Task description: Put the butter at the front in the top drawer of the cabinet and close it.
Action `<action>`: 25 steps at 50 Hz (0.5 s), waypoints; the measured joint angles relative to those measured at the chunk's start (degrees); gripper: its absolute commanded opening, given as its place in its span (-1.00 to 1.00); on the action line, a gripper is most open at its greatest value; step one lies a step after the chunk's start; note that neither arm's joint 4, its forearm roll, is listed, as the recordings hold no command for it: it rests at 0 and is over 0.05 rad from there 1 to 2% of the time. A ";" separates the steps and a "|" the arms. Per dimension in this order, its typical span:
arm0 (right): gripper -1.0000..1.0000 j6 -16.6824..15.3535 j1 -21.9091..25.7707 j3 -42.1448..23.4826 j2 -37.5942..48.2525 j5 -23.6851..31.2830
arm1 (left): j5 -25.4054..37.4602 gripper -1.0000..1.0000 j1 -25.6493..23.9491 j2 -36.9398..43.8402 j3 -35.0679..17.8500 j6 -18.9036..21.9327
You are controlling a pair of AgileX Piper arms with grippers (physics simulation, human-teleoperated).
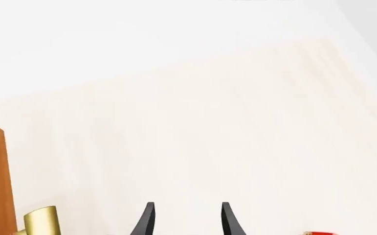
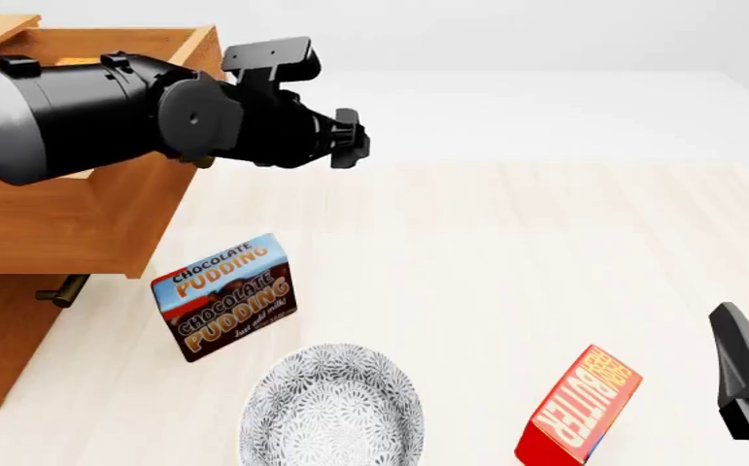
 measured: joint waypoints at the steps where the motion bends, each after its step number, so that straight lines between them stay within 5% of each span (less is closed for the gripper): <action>1: 1.00 0.00 0.00 0.00 0.00 0.00 | -0.13 1.00 0.18 -0.12 0.26 -0.06; 25: 1.00 0.00 0.00 0.00 0.00 0.00 | -1.96 1.00 4.49 -2.77 4.38 -0.18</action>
